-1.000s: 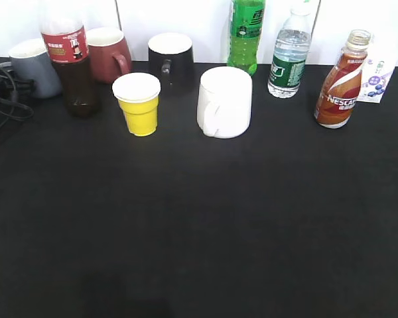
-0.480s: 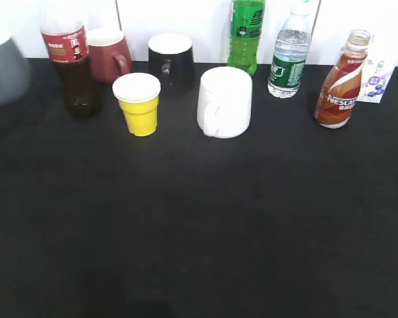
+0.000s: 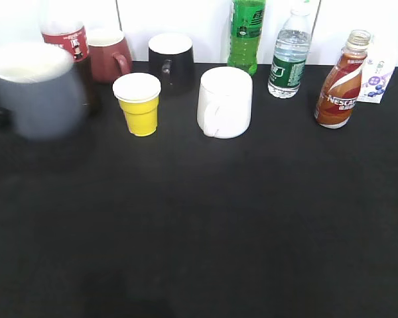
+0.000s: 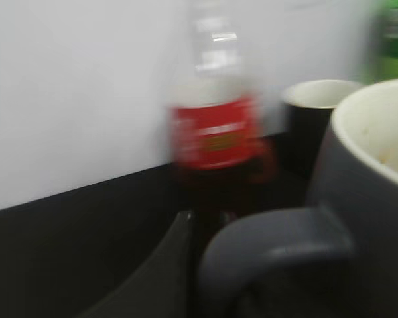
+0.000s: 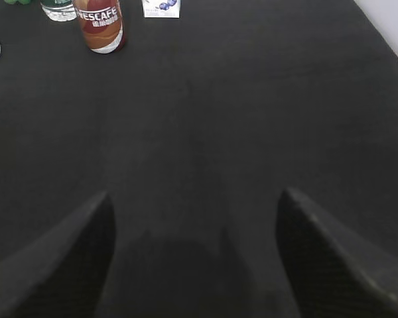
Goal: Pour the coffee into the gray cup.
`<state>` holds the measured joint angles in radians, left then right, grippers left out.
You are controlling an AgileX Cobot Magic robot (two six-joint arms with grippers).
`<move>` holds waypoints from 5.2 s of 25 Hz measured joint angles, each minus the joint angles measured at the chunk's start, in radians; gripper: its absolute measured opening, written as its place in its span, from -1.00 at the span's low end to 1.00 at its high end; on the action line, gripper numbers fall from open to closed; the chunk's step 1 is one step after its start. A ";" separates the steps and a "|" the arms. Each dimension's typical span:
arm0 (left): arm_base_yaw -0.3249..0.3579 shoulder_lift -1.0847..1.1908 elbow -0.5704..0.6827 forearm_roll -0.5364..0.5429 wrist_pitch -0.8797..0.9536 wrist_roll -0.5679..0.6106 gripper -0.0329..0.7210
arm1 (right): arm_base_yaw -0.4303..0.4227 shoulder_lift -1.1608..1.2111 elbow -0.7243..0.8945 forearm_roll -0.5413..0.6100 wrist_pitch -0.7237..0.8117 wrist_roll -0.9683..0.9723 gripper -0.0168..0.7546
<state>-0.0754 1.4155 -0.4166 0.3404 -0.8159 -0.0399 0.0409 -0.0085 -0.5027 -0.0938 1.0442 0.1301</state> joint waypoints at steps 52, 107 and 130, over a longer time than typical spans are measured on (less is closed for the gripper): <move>-0.359 0.170 0.000 0.016 -0.224 -0.006 -0.73 | 0.079 2.144 -0.317 0.014 -2.164 -0.069 0.42; -0.360 0.259 0.000 0.096 -0.254 0.058 -0.73 | 0.563 1.757 -0.198 -0.122 -2.038 -1.328 0.41; -0.360 0.259 0.000 0.097 -0.272 0.058 -0.72 | 0.563 1.757 -0.199 -0.127 -2.055 -1.503 0.41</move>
<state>-0.4353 1.6745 -0.4166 0.4376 -1.0883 0.0177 0.6040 1.7485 -0.7015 -0.2211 -1.0105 -1.3728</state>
